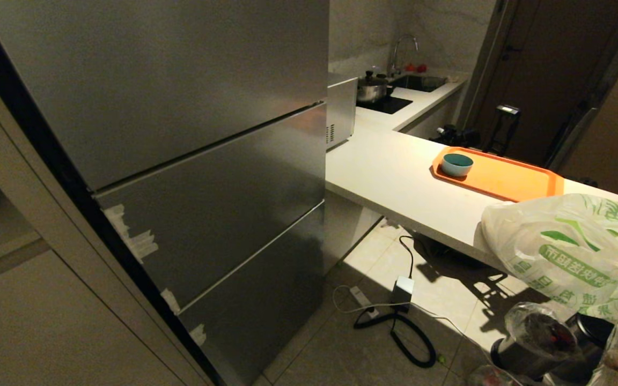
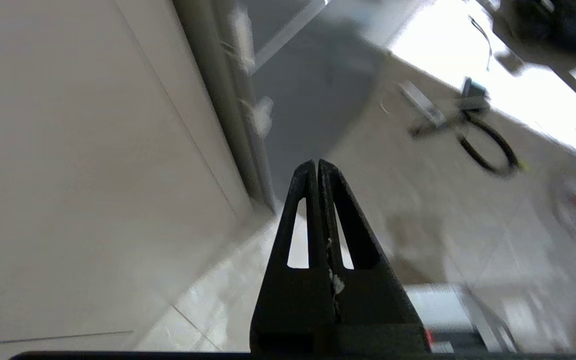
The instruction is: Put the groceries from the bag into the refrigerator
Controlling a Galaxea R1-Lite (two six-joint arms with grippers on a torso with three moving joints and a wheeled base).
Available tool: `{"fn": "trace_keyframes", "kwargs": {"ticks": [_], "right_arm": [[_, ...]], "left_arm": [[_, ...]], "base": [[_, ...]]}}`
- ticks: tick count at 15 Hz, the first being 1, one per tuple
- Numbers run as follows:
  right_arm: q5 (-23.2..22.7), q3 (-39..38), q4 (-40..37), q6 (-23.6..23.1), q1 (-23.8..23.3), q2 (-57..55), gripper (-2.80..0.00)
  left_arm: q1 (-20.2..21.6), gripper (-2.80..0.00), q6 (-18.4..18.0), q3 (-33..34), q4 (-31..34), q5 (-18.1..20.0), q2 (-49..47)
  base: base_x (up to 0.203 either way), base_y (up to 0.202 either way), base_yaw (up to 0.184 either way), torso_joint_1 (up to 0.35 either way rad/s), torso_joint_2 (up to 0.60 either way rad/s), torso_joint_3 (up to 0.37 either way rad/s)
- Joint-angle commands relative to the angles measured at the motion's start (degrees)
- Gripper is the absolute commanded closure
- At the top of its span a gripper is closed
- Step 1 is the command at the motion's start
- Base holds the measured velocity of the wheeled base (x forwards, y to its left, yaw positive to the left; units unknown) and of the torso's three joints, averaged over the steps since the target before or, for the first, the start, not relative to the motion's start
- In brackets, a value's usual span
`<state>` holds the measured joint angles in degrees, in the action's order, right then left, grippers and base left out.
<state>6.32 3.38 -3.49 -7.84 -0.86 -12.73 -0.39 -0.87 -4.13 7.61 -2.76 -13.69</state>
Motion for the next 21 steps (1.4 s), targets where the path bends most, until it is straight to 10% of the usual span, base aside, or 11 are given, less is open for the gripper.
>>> {"fn": "trace_keyframes", "kwargs": {"ticks": [1, 5, 21], "right_arm": [[-0.3, 0.0, -0.1, -0.2, -0.1, 4.8, 0.0], [-7.6, -2.7, 1.9, 1.9, 0.7, 12.7, 0.0], [-7.9, -3.4, 3.4, 3.5, 0.8, 12.6, 0.0]], "left_arm": [[1.1, 0.0, -0.5, 0.2, 0.2, 0.9, 7.7], [0.6, 0.0, -5.2, 3.4, -5.5, 4.7, 13.7], [0.5, 0.0, -2.8, 4.1, -7.6, 4.3, 13.6]], "base": [[0.0, 0.0, 0.0, 0.0, 0.0, 0.0], [0.0, 0.0, 0.0, 0.0, 0.0, 0.0], [0.0, 0.0, 0.0, -0.033, 0.08, 0.039]]}}
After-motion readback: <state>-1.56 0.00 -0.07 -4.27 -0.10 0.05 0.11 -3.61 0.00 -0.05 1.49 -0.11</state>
